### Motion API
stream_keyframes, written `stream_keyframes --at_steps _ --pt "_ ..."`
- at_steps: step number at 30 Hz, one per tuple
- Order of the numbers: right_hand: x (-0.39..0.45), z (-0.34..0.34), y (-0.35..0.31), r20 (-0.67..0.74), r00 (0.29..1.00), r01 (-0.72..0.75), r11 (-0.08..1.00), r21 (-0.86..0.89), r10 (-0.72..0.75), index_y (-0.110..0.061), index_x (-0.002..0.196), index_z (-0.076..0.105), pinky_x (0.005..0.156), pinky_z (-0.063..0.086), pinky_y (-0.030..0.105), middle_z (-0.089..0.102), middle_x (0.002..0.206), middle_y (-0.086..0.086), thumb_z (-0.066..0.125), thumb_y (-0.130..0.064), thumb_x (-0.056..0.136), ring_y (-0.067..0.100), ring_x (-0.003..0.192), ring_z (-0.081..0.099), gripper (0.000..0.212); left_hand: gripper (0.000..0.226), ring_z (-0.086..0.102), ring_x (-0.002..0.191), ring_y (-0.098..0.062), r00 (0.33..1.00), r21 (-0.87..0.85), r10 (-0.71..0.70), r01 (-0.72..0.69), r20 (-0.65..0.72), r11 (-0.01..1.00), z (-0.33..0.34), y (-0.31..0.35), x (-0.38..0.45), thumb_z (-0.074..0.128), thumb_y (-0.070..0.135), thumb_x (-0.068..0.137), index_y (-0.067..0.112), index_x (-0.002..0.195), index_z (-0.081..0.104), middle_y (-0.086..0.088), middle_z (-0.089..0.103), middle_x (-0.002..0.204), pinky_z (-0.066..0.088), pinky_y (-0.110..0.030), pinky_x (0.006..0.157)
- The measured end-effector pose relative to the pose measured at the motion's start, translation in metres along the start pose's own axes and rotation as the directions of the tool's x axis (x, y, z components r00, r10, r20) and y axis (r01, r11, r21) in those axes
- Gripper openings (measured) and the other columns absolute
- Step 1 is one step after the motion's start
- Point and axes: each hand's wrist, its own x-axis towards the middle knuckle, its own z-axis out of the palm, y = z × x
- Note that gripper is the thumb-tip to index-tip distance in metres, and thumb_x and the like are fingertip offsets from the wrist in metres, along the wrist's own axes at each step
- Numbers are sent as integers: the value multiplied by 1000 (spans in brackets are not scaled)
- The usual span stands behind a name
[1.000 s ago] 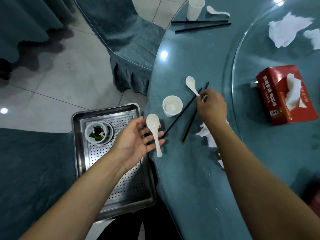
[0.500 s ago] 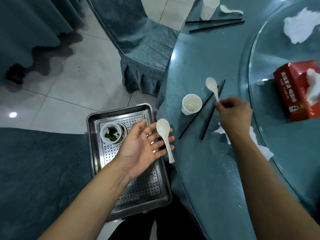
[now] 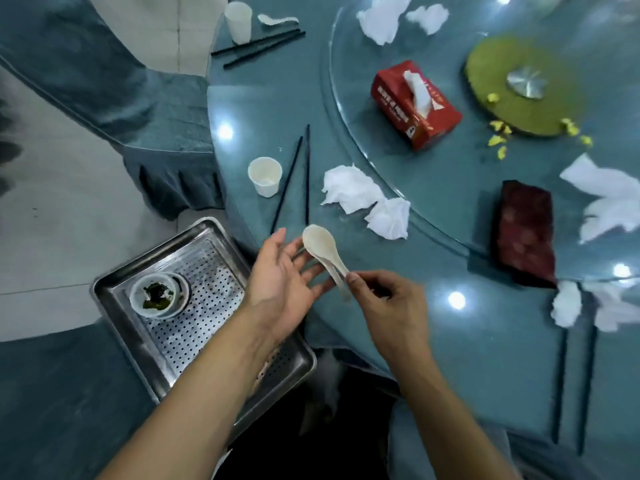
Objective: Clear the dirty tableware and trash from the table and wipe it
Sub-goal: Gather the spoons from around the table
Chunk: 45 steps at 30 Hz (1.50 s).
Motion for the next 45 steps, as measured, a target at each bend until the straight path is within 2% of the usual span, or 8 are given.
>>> stream_keyframes --at_steps 7,11,13,18,21,26,33,45 --pt "-80 -47 37 -52 999 -6 999 32 8 -29 80 74 60 50 22 68 66 -7 81 -30 82 5 60 61 7 59 59 127 -40 994 75 -56 49 89 996 11 -71 -64 40 45 102 3 142 48 -23 58 139 53 -53 96" --pt "-141 -74 60 -126 987 97 995 -14 -98 -30 84 70 70 51 20 68 79 -7 76 -29 87 6 74 63 6 51 57 129 -41 992 116 -80 69 95 991 1 -113 -109 42 44 102 5 132 53 -24 60 137 53 -53 96" --pt "-171 -89 72 -157 976 143 987 -71 -152 -26 92 70 75 51 24 65 86 -8 71 -27 91 6 79 61 2 46 55 131 -43 990 130 -95 81 103 988 -8 -131 -135 43 43 102 6 128 53 -25 59 138 51 -56 98" --pt "-240 -124 101 -175 959 153 928 -340 -222 -22 113 67 92 49 42 65 106 -6 59 -33 91 17 101 60 25 50 56 126 -47 977 234 -168 135 129 963 -21 -163 -196 43 41 102 4 135 51 -28 54 143 55 -59 92" --pt "-276 -136 112 -186 952 127 865 -486 -244 -24 122 63 91 47 42 62 115 -5 58 -36 90 20 104 59 34 59 58 123 -47 966 295 -201 147 160 944 -24 -176 -226 42 41 103 -2 143 46 -28 53 143 53 -59 96" --pt "-321 -135 114 -229 933 102 814 -572 -278 -26 128 59 90 46 39 58 122 -5 65 -34 89 19 107 57 41 55 60 114 -44 956 364 -223 142 192 921 -32 -179 -269 40 40 104 -2 137 51 -29 56 139 49 -58 99" --pt "-362 -66 68 -197 909 195 791 -580 -368 -25 130 59 92 47 42 59 125 -3 62 -36 88 22 110 57 44 54 62 113 -43 974 368 -134 58 185 928 -101 -118 -333 41 39 103 -2 136 52 -28 63 131 55 -56 94" --pt "-477 163 -45 -24 901 362 782 -508 -433 -26 130 59 95 45 46 58 126 -3 67 -32 88 24 112 57 43 50 63 117 -45 989 278 44 -83 142 957 -319 46 -459 49 35 96 -1 131 56 -30 62 132 52 -60 98"
